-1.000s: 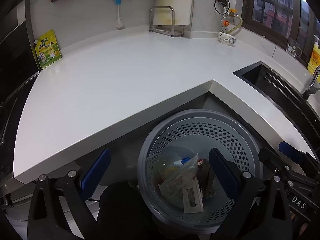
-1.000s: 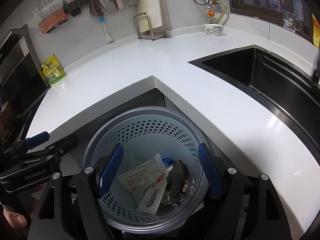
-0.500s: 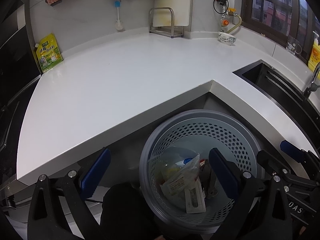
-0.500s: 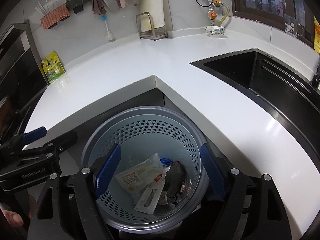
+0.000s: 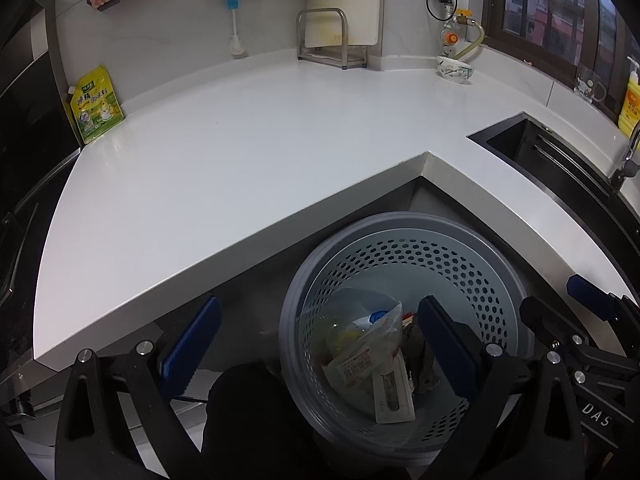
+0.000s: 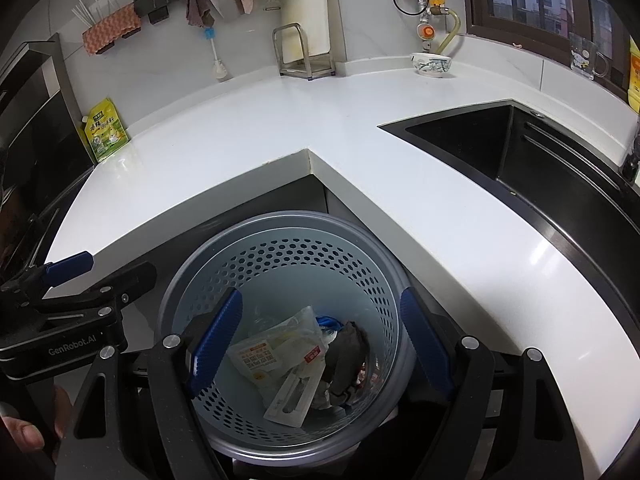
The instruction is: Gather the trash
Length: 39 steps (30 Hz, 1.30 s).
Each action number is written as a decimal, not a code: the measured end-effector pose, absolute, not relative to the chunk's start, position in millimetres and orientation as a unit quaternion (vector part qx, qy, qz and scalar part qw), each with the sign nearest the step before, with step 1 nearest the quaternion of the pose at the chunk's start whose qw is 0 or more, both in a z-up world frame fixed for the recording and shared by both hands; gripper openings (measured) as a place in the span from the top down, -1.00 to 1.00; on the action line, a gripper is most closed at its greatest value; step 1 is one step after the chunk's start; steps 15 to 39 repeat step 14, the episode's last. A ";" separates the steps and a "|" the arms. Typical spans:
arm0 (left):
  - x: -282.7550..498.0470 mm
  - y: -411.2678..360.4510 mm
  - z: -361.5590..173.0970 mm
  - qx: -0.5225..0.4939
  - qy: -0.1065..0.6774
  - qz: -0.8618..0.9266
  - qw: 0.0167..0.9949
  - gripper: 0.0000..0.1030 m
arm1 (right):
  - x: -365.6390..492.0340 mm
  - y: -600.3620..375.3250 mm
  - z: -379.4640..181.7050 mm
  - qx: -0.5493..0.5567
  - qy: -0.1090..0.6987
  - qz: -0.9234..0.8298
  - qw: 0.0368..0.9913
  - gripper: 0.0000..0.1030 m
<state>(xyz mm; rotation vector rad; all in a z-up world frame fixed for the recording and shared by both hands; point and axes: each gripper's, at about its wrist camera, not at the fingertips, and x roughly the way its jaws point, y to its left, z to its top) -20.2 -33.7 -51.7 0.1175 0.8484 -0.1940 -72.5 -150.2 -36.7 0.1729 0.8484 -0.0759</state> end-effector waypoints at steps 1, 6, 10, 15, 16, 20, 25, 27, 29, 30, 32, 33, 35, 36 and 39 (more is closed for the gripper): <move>-20.1 -33.6 -51.8 0.057 0.411 -0.094 0.905 -0.88 | -72.8 -150.4 -36.9 0.084 0.411 -0.037 0.907 -0.51; -21.2 -32.9 -51.1 0.055 0.407 -0.093 0.907 -0.88 | -72.7 -150.4 -36.9 0.083 0.411 -0.036 0.907 -0.51; -22.0 -33.2 -50.7 0.055 0.406 -0.089 0.908 -0.88 | -72.7 -150.6 -36.1 0.082 0.411 -0.036 0.907 -0.51; -22.5 -33.5 -50.3 0.056 0.405 -0.088 0.908 -0.88 | -72.7 -149.8 -35.5 0.083 0.410 -0.037 0.907 -0.51; -22.5 -33.5 -50.3 0.056 0.405 -0.088 0.908 -0.88 | -72.7 -149.8 -35.5 0.083 0.410 -0.037 0.907 -0.51; -22.5 -33.5 -50.3 0.056 0.405 -0.088 0.908 -0.88 | -72.7 -149.8 -35.5 0.083 0.410 -0.037 0.907 -0.51; -22.5 -33.5 -50.3 0.056 0.405 -0.088 0.908 -0.88 | -72.7 -149.8 -35.5 0.083 0.410 -0.037 0.907 -0.51; -22.5 -33.5 -50.3 0.056 0.405 -0.088 0.908 -0.88 | -72.7 -149.8 -35.5 0.083 0.410 -0.037 0.907 -0.51; -22.5 -33.5 -50.3 0.056 0.405 -0.088 0.908 -0.88 | -72.7 -149.8 -35.5 0.083 0.410 -0.037 0.907 -0.51; -22.5 -33.5 -50.3 0.056 0.405 -0.088 0.908 -0.88 | -72.7 -149.8 -35.5 0.083 0.410 -0.037 0.907 -0.51; -22.5 -33.5 -50.3 0.056 0.405 -0.088 0.908 -0.88 | -72.7 -149.8 -35.5 0.083 0.410 -0.037 0.907 -0.51; -22.5 -33.5 -50.3 0.056 0.405 -0.088 0.908 -0.88 | -72.7 -149.8 -35.5 0.083 0.410 -0.037 0.907 -0.51; -22.5 -33.5 -50.3 0.056 0.405 -0.088 0.908 -0.88 | -72.7 -149.8 -35.5 0.083 0.410 -0.037 0.907 -0.51; -22.5 -33.5 -50.3 0.056 0.405 -0.088 0.908 -0.88 | -72.7 -149.8 -35.5 0.083 0.410 -0.037 0.907 -0.51; -22.5 -33.5 -50.3 0.056 0.405 -0.088 0.908 -0.88 | -72.7 -149.8 -35.5 0.083 0.410 -0.037 0.907 -0.51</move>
